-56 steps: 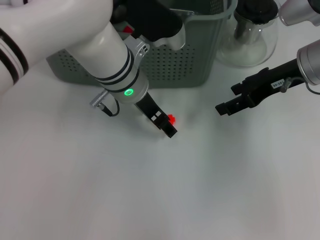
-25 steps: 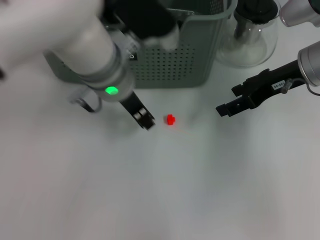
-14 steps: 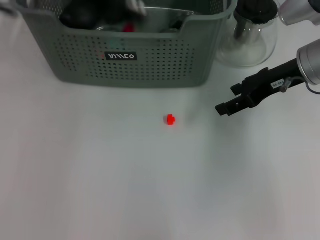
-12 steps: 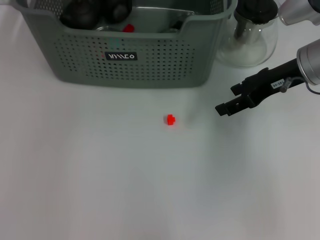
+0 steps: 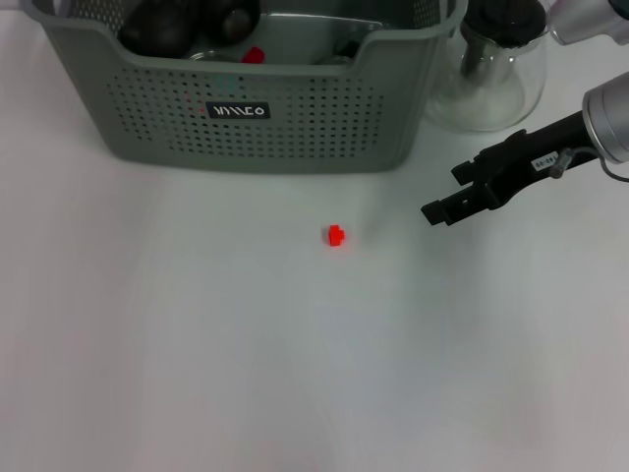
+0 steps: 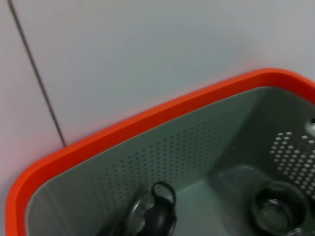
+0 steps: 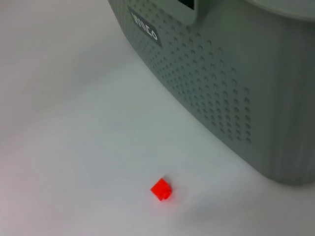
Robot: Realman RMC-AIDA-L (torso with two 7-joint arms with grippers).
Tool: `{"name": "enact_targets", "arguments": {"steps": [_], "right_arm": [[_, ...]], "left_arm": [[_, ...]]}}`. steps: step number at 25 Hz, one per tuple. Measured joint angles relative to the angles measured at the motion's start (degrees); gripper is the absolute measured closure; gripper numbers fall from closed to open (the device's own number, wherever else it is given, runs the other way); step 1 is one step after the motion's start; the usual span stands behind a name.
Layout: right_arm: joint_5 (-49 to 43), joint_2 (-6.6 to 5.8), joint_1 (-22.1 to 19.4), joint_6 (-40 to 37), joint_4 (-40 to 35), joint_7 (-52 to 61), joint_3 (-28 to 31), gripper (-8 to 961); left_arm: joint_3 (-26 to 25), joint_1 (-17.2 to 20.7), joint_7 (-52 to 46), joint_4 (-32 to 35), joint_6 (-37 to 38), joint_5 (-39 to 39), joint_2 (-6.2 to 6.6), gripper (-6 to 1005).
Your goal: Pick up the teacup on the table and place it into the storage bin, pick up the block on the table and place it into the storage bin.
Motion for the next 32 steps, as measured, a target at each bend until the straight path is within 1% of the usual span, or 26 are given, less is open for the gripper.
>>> {"name": "enact_targets", "arguments": {"steps": [3,5,11,14,18,20,21,23,26,27,28,30,32], "right_arm": [[0.0,0.0,0.09,-0.05,-0.01,0.05,-0.14,69],[0.0,0.0,0.14,-0.11,-0.03,0.05,-0.16,69],[0.0,0.0,0.24,-0.18,-0.05,0.08,-0.23,71],[0.0,0.0,0.22,-0.18,-0.05,0.1,-0.23,72],[0.0,-0.04,0.02,-0.4,-0.05,0.11,-0.22,71],[0.0,-0.05,-0.11,-0.51,-0.05,0.09,-0.22,71],[0.0,-0.06,-0.16,-0.51,-0.05,0.06,-0.22,71],[0.0,-0.08,-0.2,-0.6,-0.05,-0.1,-0.22,71],[0.01,-0.09,-0.21,-0.78,-0.04,-0.43,-0.22,71],[0.0,-0.09,-0.23,-0.85,-0.05,-0.51,-0.22,71],[0.0,-0.09,-0.21,-0.95,-0.04,-0.63,-0.22,71],[0.0,-0.09,-0.09,-1.34,-0.04,-1.04,-0.16,71],[0.03,-0.08,0.26,-2.0,-0.04,-1.61,0.01,71]], "left_arm": [[0.15,-1.26,-0.56,-3.79,-2.62,2.14,0.03,545],[0.38,-1.78,-0.95,-4.84,-3.19,3.34,-0.2,542],[2.3,-1.69,-1.91,-5.13,-5.23,5.75,-1.15,534],[2.39,-1.66,-1.93,-5.15,-5.27,6.3,-1.21,530],[2.37,-1.21,-1.82,-4.41,-4.61,6.46,-1.28,408],[1.9,-0.33,-1.07,-2.64,-3.53,4.96,-1.49,347],[1.56,0.34,-0.47,-1.46,-2.83,3.55,-1.64,316],[0.16,2.75,1.59,2.9,0.03,-2.07,-2.07,262],[-2.95,7.5,5.96,9.63,6.96,-14.4,-2.58,189],[-3.77,8.97,7.52,10.84,8.91,-17.97,-2.76,165],[-5.26,11.41,9.96,12.22,11.94,-23.93,-3.01,165],[-7.51,14.92,14.83,12.18,17.07,-32.56,-3.45,166],[-10.31,18.42,20.94,10.01,22.84,-40.56,-4.03,168]]}}
